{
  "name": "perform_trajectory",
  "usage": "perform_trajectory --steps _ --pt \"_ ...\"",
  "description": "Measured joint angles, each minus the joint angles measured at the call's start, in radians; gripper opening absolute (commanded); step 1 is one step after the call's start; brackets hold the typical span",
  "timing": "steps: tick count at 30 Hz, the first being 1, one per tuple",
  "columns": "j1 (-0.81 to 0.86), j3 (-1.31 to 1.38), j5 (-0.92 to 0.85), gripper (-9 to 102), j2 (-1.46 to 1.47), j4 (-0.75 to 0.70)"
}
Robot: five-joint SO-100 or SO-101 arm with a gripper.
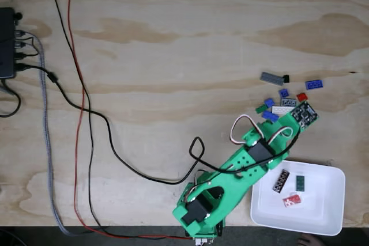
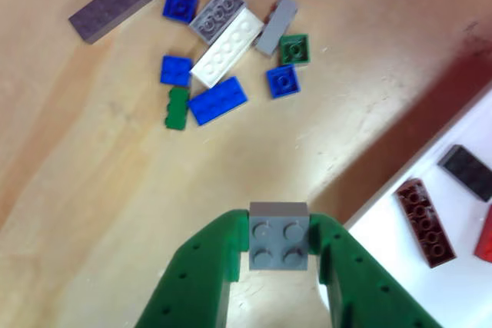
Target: Put all lego bricks in the bin.
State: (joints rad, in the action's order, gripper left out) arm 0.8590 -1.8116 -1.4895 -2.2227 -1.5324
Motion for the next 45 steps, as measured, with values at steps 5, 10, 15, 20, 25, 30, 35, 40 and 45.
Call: perform_trajectory --steps 5,10,15,20,25,30,35,40,45 --pt "0.351 -0.147 -0.204 0 -0.106 0.106" --pt "0.594 -0.276 -0.273 3 -0.048 0.238" --pt "0.606 -0.308 -0.253 37 0.009 0.311" --pt "0.497 -0.178 -0.181 40 0.060 0.141" --pt "0.290 0.164 -0.028 34 0.207 -0.083" --pt "0.060 0.267 0.032 23 0.426 -0.028" --pt "0.054 0.021 -0.166 19 0.595 0.264" --pt "0.092 -0.140 -0.276 16 0.624 0.497" --pt "0.089 -0.227 -0.296 14 0.690 0.738"
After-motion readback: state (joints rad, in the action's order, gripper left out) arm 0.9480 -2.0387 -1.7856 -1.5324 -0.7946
